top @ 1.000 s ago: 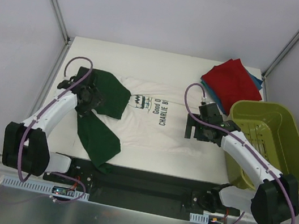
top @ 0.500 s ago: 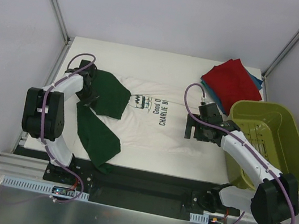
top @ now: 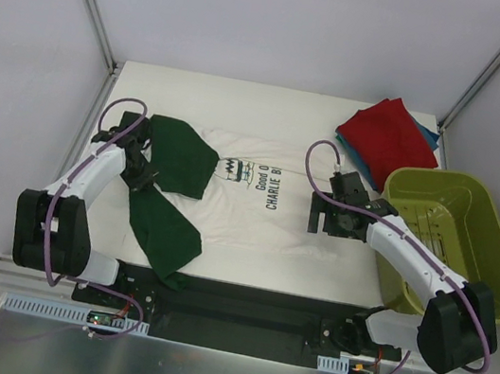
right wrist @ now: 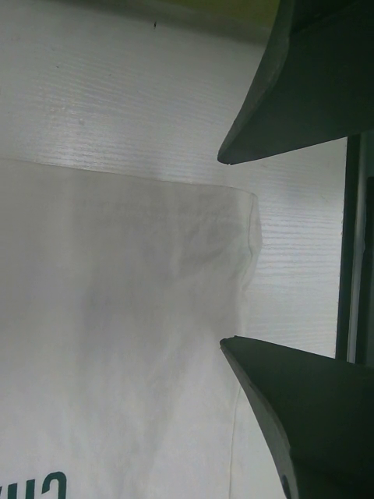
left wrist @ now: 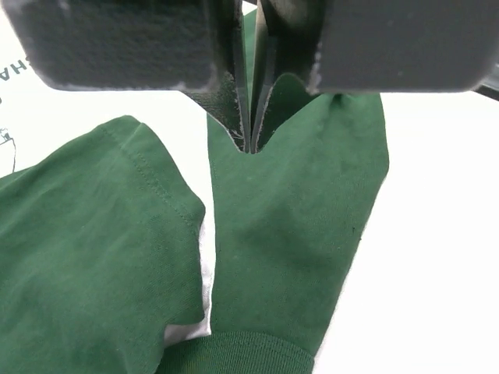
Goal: Fold and stack the t-shirts
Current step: Fold the flattened tshirt in 1/3 of the way
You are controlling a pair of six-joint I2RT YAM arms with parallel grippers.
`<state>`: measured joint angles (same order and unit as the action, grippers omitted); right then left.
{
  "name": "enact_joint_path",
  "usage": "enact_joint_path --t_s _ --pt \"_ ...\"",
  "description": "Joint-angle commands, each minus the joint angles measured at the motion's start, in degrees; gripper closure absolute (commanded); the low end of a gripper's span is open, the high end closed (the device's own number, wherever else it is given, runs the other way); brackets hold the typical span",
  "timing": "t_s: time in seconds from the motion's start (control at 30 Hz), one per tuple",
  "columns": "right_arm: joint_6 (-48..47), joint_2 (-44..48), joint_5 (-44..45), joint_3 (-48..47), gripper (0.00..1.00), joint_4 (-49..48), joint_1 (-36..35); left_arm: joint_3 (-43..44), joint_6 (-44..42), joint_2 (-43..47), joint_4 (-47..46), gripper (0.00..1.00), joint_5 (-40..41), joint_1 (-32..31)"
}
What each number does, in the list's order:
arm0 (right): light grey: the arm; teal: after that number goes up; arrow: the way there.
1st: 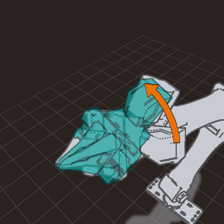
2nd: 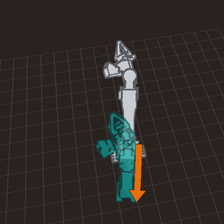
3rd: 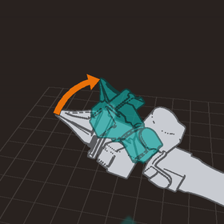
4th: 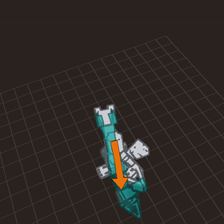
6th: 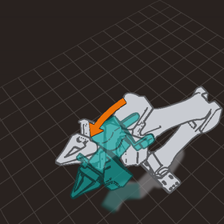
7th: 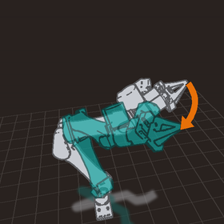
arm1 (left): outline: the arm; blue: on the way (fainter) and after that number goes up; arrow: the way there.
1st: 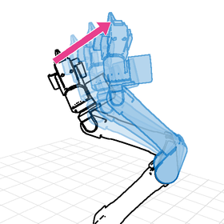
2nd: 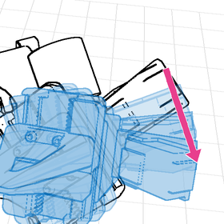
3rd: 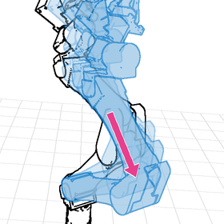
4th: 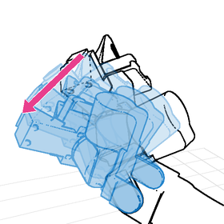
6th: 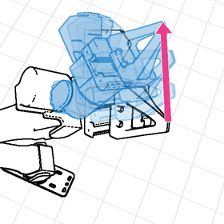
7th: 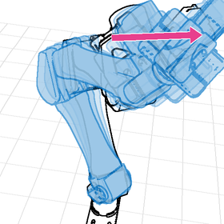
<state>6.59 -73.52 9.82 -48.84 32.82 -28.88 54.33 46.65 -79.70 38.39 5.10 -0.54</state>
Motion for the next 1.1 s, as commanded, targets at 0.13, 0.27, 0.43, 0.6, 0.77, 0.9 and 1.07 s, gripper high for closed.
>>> enact_joint_path --t_s 0.13,0.27,0.43,0.6,0.77,0.9,1.07 --pt "0.09 0.74 0.02 -0.38 0.03 0.32 -0.29 5.34 -1.56 -6.33 0.63 0.76 4.12 0.18" --pt "0.00 0.74 0.46 -0.29 0.03 0.49 -0.21 10.79 -2.26 -12.22 -1.04 0.66 4.66 0.18" --pt "-0.17 0.13 0.99 -0.55 0.03 0.58 -0.21 14.48 -2.79 -17.67 -3.32 0.66 3.95 0.18" --pt "-0.52 -0.66 1.42 -0.73 0.03 0.93 -0.21 16.16 -2.36 -23.12 -3.41 0.67 3.86 0.18" --pt "-0.44 -0.93 1.87 -0.91 0.03 0.84 -0.12 15.72 -2.01 -25.06 -3.76 0.77 3.34 0.18" --pt "-0.52 -1.63 1.78 -1.08 0.03 0.84 -0.21 14.94 -1.65 -21.83 -3.76 1.00 2.02 0.18" --pt "-0.44 -1.81 1.69 -1.17 0.03 0.84 -0.21 11.16 -0.25 -13.83 -3.68 1.00 2.37 0.01"
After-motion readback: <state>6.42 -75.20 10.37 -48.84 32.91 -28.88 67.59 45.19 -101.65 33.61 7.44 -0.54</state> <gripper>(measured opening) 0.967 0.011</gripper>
